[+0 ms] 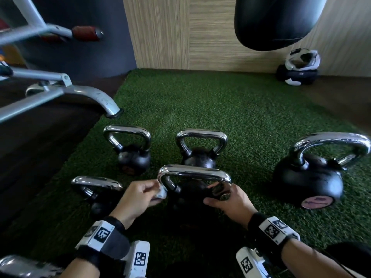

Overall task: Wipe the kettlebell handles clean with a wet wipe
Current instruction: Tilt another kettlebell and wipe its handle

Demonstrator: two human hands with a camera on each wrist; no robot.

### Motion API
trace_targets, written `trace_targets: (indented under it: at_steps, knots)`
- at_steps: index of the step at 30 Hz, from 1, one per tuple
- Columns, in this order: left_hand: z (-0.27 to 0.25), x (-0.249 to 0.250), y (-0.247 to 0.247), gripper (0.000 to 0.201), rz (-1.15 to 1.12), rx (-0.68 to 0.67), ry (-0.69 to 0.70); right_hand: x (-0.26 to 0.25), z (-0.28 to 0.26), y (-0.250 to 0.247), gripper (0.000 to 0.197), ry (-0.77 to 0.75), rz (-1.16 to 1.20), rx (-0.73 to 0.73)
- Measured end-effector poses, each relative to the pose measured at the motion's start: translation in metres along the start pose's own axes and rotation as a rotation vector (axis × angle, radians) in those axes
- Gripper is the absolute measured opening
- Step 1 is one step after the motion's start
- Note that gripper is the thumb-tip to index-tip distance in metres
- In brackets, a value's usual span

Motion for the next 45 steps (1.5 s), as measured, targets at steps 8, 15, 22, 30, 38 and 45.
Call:
trace_targets:
  at_steps: [8,15,22,30,38,45]
  knots:
    - [-0.007,-0.002,0.006,0.018,0.211,-0.192,0.048,-0.016,0.001,-0.008,0.05,-0.034,-0.005,-0.015]
    - [-0.003,0.023,0.006,0.02,0.407,0.052,0.365,-0.022,-0.009,-0.018,0.057,-0.067,0.037,0.024]
    - [0.023,0.047,0.052,0.048,0.553,0.112,0.525,-0.055,-0.058,-0.017,0.051,-0.345,-0.057,-0.017]
    - [0.027,0.049,0.091,0.04,0.524,-0.145,0.413,-0.062,-0.034,-0.009,0.019,-0.318,-0.103,-0.055]
    - [0.031,0.061,0.091,0.021,0.453,-0.085,0.435,-0.047,-0.018,0.011,0.064,-0.066,-0.169,-0.08]
    - [0.035,0.064,0.093,0.022,-0.015,-0.09,0.17,-0.041,-0.023,0.007,0.073,-0.012,-0.155,-0.066]
Point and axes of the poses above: each hand's wrist, its own z-axis towards the middle knuckle, its own y-axis out of the palm, x = y × z, the point moved 10 cm from there along z, towards the middle knuckle, and after that the axes turned 14 degrees about x, right-handed, at the moved point
